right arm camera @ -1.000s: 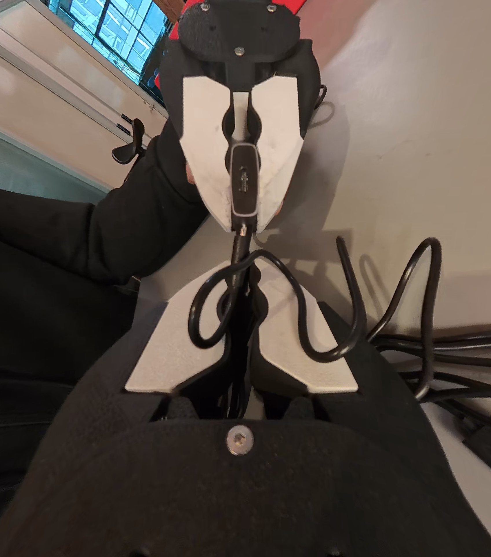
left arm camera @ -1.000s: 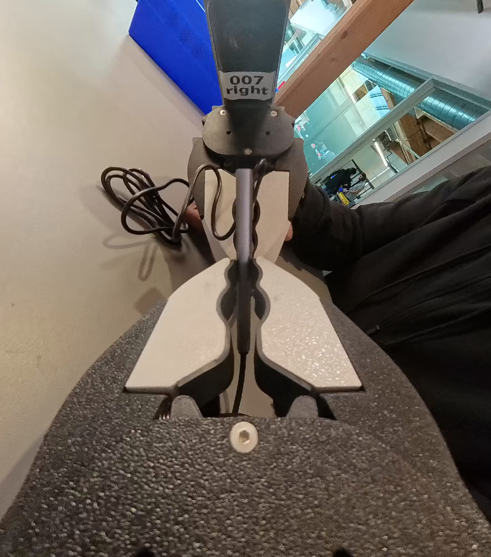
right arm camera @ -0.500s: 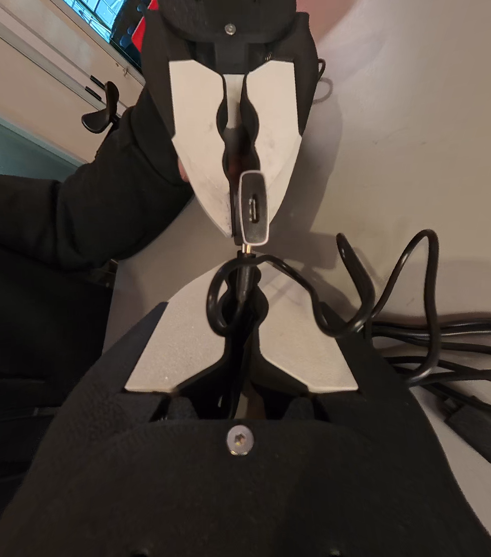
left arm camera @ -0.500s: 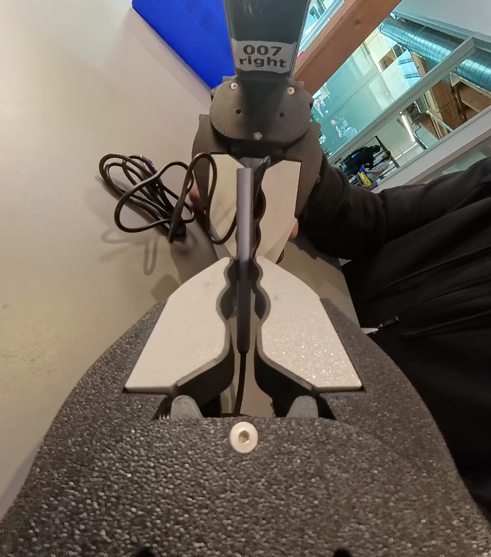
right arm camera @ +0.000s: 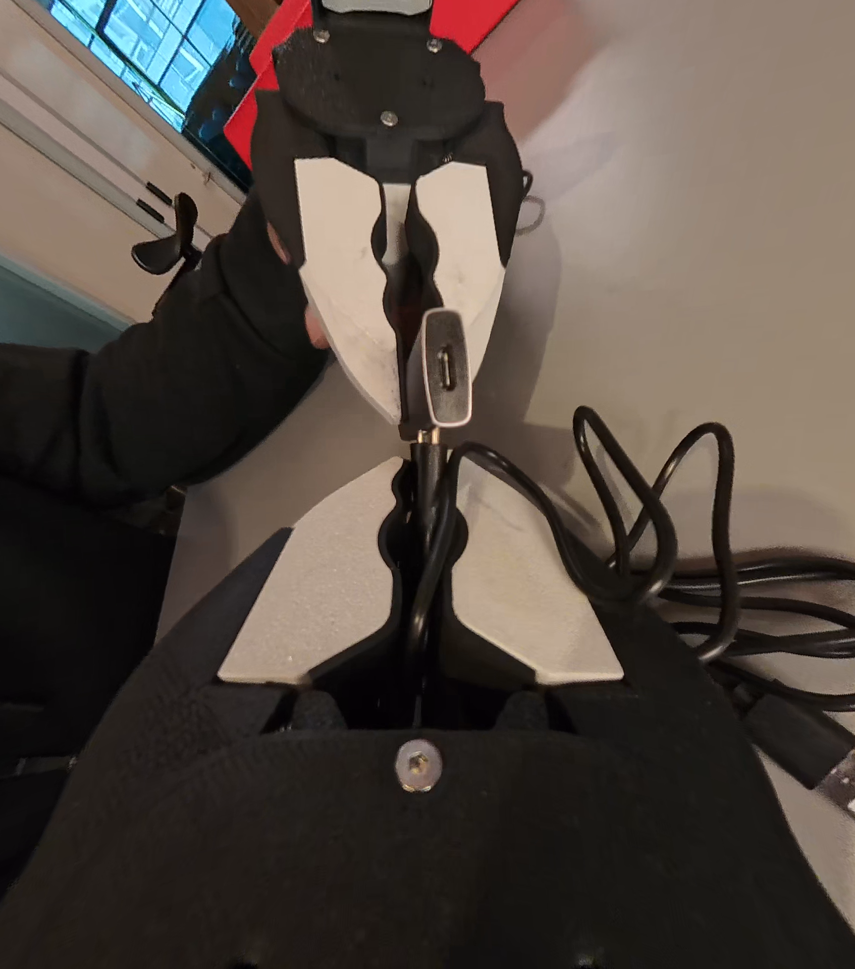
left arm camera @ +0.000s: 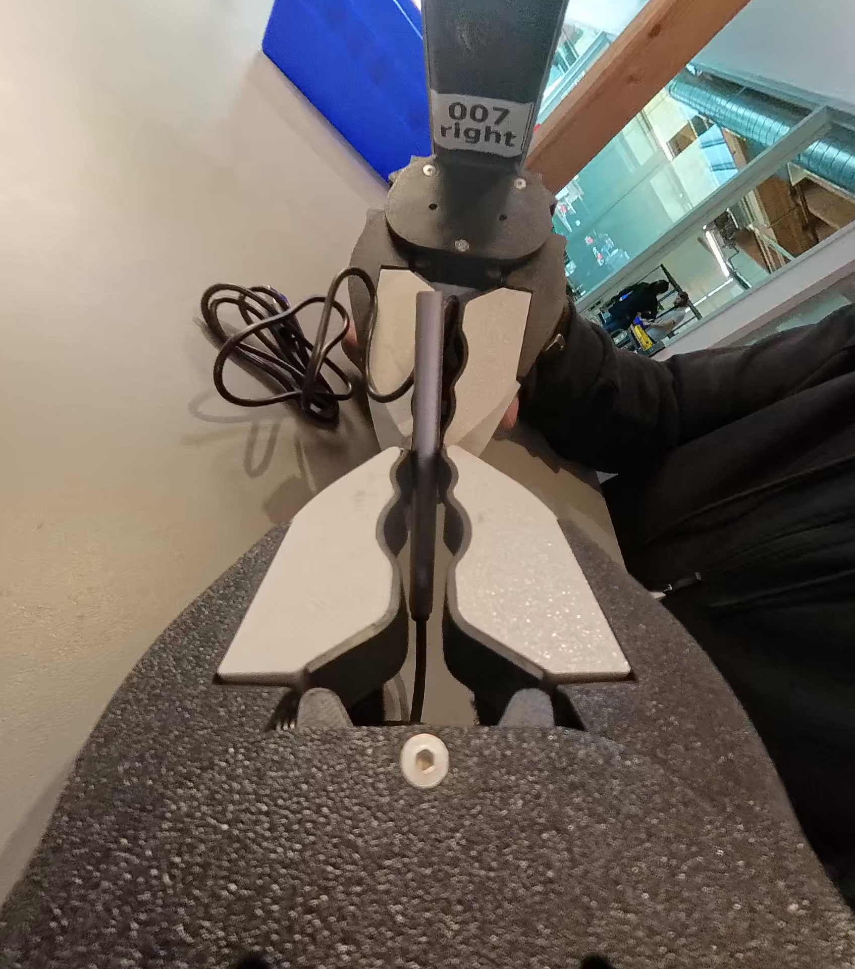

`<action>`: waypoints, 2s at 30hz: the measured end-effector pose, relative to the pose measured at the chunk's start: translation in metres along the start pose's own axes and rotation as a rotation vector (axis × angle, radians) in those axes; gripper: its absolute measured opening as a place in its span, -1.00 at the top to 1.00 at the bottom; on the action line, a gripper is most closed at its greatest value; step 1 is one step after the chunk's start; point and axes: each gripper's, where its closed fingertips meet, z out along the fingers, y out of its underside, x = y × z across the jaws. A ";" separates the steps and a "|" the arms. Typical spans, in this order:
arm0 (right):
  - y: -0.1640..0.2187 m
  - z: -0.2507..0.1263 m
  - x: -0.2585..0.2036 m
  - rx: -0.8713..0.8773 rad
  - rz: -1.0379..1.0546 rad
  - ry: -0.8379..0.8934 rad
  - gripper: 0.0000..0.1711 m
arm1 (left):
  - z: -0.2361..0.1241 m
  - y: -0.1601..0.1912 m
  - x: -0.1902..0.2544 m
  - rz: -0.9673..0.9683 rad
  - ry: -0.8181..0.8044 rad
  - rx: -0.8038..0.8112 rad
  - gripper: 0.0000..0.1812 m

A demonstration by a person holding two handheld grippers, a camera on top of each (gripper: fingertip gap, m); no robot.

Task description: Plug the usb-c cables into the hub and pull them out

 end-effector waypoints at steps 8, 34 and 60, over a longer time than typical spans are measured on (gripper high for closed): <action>-0.009 0.000 0.005 0.055 0.030 0.022 0.93 | -0.002 -0.008 -0.004 -0.001 -0.033 0.056 0.89; -0.002 -0.033 0.010 0.013 -0.037 0.172 0.62 | -0.007 -0.024 -0.011 0.011 -0.059 0.144 0.90; -0.011 -0.018 0.030 -0.048 -0.260 0.500 0.82 | -0.010 -0.032 -0.015 0.051 -0.115 0.197 0.90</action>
